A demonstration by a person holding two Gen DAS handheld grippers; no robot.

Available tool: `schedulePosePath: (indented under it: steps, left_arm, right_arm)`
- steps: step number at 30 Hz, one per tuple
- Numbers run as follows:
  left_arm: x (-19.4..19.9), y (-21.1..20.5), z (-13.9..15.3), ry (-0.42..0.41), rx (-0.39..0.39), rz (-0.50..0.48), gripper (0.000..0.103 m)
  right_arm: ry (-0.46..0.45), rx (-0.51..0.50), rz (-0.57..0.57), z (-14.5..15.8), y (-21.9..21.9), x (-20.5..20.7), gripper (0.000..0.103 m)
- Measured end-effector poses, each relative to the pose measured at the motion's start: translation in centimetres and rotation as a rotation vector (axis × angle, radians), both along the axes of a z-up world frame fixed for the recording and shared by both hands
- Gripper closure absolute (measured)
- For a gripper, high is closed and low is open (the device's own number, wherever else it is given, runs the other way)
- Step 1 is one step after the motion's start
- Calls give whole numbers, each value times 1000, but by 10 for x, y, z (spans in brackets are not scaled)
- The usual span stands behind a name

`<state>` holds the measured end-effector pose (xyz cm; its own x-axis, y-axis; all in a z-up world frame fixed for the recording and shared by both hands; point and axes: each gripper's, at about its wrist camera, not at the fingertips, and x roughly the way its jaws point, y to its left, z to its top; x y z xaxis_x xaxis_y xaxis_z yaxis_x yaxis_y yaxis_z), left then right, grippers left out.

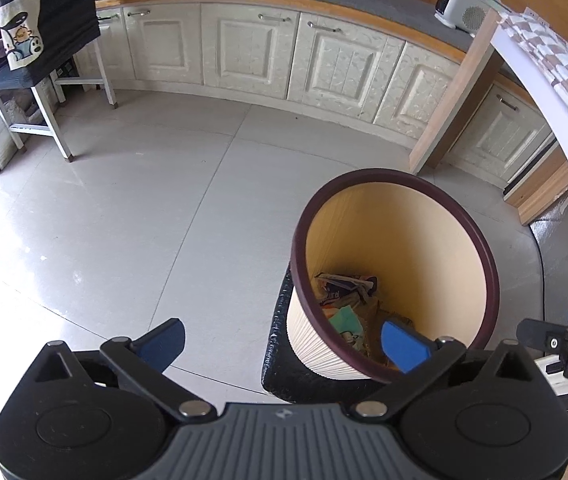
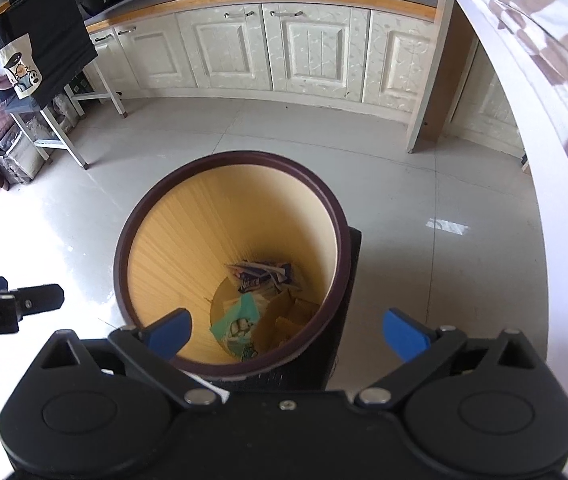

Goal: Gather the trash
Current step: 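Move both open tools back to the table trash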

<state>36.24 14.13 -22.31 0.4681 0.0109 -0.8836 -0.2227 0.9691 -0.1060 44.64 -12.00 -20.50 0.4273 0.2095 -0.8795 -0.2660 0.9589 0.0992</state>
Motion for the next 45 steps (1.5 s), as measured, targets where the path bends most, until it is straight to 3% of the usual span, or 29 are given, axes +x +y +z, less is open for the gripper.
schedulePosePath:
  steps: [16, 32, 45]
  left_arm:
    - [-67, 13, 41, -130, 4, -13, 0]
    - [-145, -4, 123, -403, 14, -61, 0]
    - [-206, -67, 195, -673, 20, -141, 0]
  right_arm:
    - [-124, 42, -6, 46, 7, -70, 0]
    - [-366, 105, -1, 125, -14, -155, 0]
    - [-594, 185, -40, 193, -79, -230, 0]
